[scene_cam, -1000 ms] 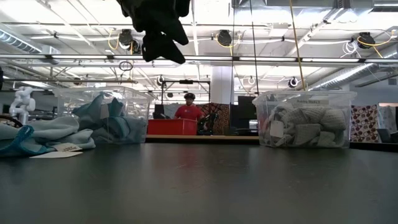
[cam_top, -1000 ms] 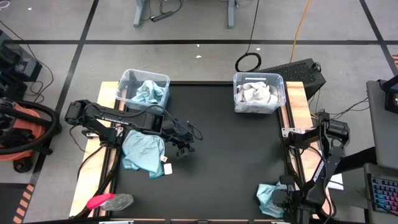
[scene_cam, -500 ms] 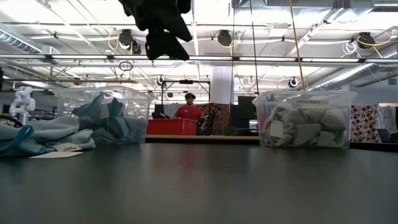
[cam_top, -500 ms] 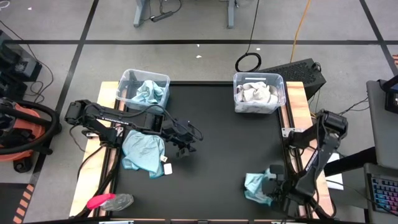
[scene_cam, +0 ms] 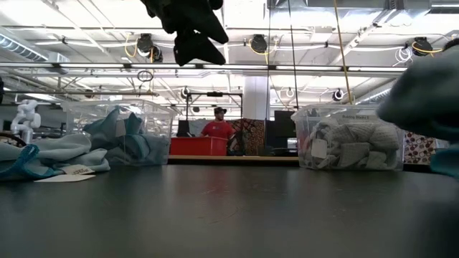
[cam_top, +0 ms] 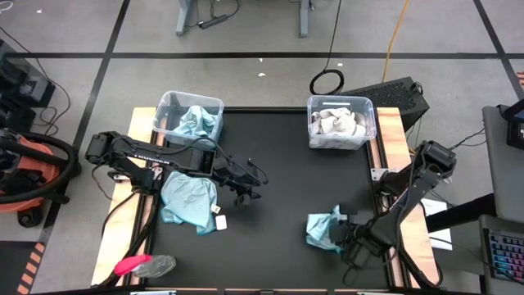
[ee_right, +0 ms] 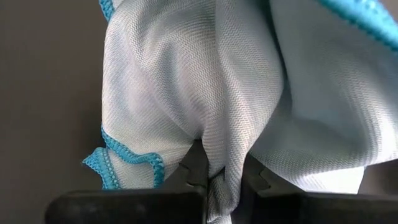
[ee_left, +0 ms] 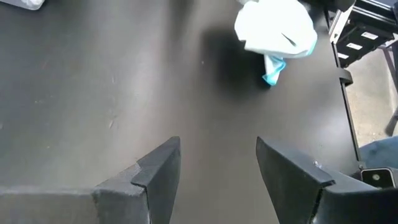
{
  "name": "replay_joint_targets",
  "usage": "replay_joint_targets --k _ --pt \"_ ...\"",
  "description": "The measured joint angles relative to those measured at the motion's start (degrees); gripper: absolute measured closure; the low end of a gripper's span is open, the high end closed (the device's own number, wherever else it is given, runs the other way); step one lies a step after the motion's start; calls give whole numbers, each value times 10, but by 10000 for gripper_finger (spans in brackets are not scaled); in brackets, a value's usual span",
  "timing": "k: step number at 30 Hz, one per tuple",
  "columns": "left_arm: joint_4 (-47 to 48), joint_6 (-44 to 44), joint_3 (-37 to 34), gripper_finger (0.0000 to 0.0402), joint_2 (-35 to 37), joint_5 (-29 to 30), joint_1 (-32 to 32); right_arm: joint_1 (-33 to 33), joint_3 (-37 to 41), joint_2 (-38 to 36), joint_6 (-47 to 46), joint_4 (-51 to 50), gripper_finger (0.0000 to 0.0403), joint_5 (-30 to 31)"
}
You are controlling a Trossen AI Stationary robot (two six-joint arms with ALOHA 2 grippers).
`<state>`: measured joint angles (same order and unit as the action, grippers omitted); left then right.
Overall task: Sort microfiber towel by color & place in baskets
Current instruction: Put the blue microfiber towel into the left transparent bin
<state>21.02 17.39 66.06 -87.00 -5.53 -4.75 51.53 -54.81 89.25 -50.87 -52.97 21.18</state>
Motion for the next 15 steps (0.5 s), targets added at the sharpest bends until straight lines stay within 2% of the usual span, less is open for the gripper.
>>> replay_joint_targets --k 9,15 --pt "5 -30 0 185 0 0 3 -62 0 0 85 13 387 14" --pt "5 -43 0 185 0 0 3 -84 0 0 109 19 387 14"
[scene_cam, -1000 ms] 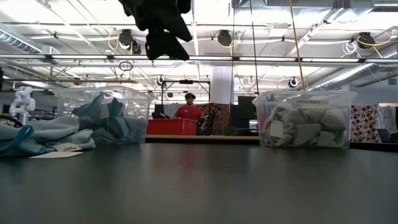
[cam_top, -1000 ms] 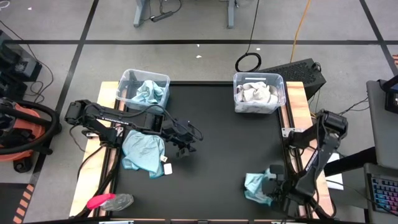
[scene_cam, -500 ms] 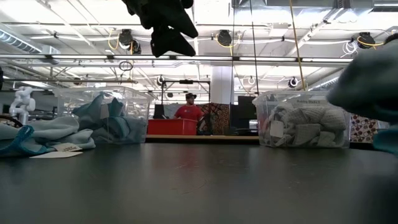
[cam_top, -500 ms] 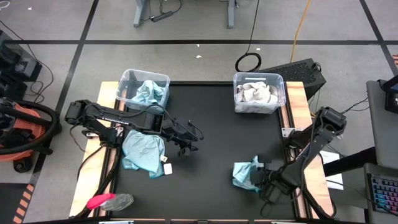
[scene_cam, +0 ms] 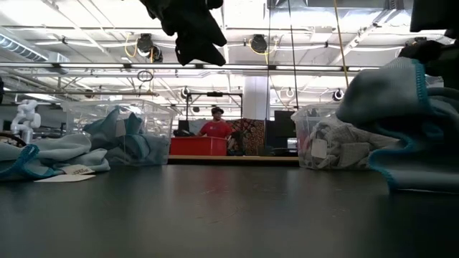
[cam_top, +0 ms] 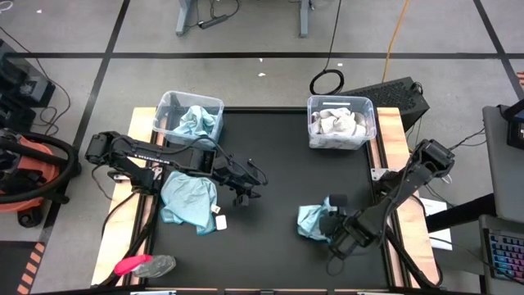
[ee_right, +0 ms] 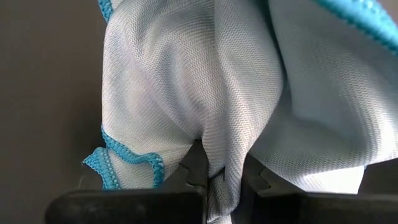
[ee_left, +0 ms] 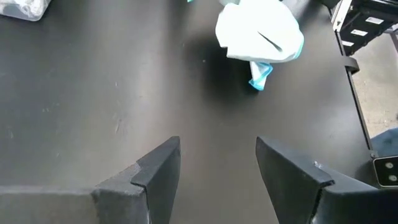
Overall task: Sort microfiber towel by color & place in baskets
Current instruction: Put the blue microfiber towel into the left transparent bin
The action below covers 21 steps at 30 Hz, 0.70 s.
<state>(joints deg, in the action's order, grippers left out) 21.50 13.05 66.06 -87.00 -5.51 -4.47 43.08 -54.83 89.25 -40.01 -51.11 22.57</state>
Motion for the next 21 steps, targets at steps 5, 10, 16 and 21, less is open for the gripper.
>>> replay_joint_targets --k 5,10,16,21 --pt "0 -5 0 185 0 10 0 -17 0 0 15 2 387 0" --pt "0 -5 0 185 0 12 0 -38 0 0 31 10 387 1" --pt "0 -3 0 185 0 15 0 -61 0 0 43 30 387 15" --pt "0 -3 0 185 0 26 0 -77 0 -1 51 34 387 16"
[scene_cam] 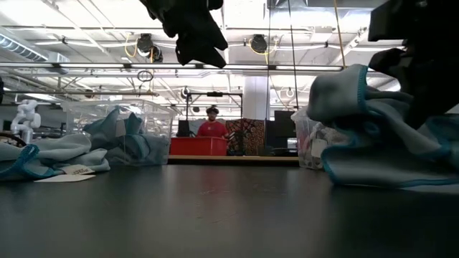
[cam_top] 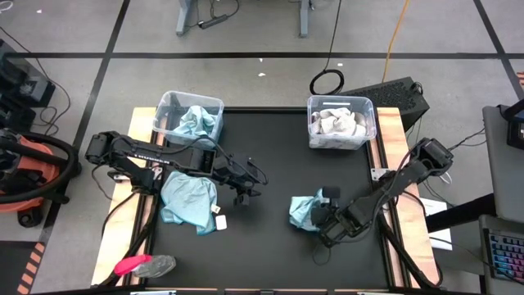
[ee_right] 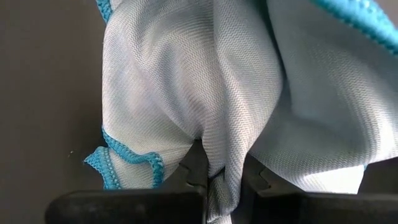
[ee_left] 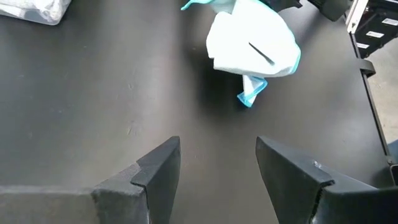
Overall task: Sort microfiber towel by color & place in baskets
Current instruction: Put the blue microfiber towel into the left transparent bin
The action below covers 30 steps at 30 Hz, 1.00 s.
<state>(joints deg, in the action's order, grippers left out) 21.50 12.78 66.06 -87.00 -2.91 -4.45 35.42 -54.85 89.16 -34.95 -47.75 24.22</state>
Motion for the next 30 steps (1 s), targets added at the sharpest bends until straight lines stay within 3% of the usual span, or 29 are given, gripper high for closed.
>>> replay_joint_targets --k 15,30 --pt "-7 4 0 185 0 20 0 -74 0 -89 45 30 387 48" --pt "-145 1 0 185 0 96 1 -143 0 -187 90 162 387 56"
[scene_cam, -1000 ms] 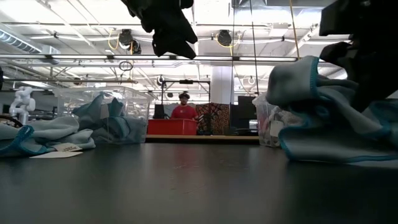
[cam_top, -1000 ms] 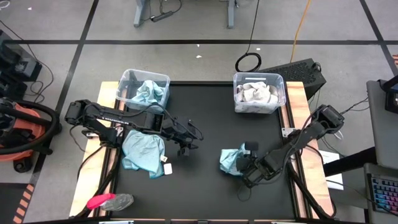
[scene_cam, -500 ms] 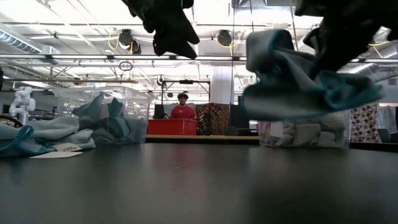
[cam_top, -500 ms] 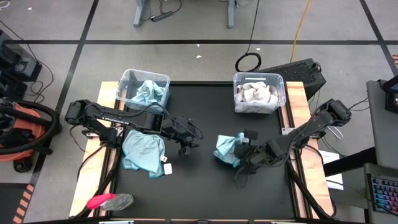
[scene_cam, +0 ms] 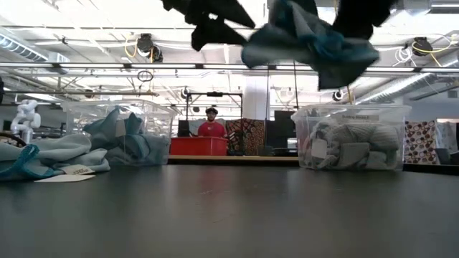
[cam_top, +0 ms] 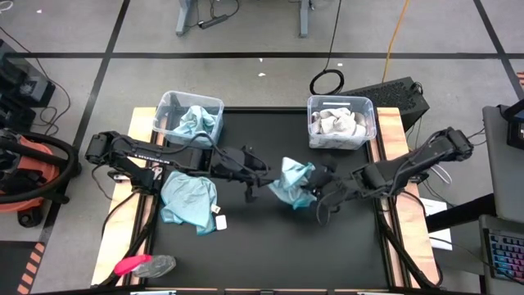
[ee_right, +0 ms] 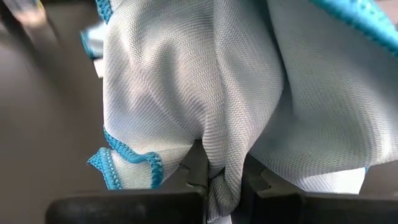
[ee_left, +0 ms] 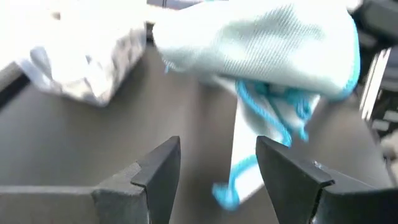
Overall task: Sort microfiber towel by color & place in baskets
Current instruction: Put the blue microfiber towel into the left transparent bin
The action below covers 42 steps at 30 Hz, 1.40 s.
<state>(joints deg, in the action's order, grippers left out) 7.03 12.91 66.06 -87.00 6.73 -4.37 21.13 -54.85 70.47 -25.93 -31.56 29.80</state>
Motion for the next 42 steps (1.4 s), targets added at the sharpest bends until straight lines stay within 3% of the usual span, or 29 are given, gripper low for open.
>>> replay_joint_targets --k 12,17,24,29,42 --pt "-240 48 0 180 1 -34 31 -43 0 -56 76 109 387 -1" --pt "-254 51 0 134 1 -35 32 -54 0 -64 89 135 387 -17" --pt "-285 93 0 67 1 -83 32 -63 0 -63 118 170 387 -32" --pt "-296 117 0 63 1 -106 32 -85 0 -63 139 198 387 -52" --pt "-284 115 0 72 0 -47 32 -139 0 -33 139 261 387 -120"
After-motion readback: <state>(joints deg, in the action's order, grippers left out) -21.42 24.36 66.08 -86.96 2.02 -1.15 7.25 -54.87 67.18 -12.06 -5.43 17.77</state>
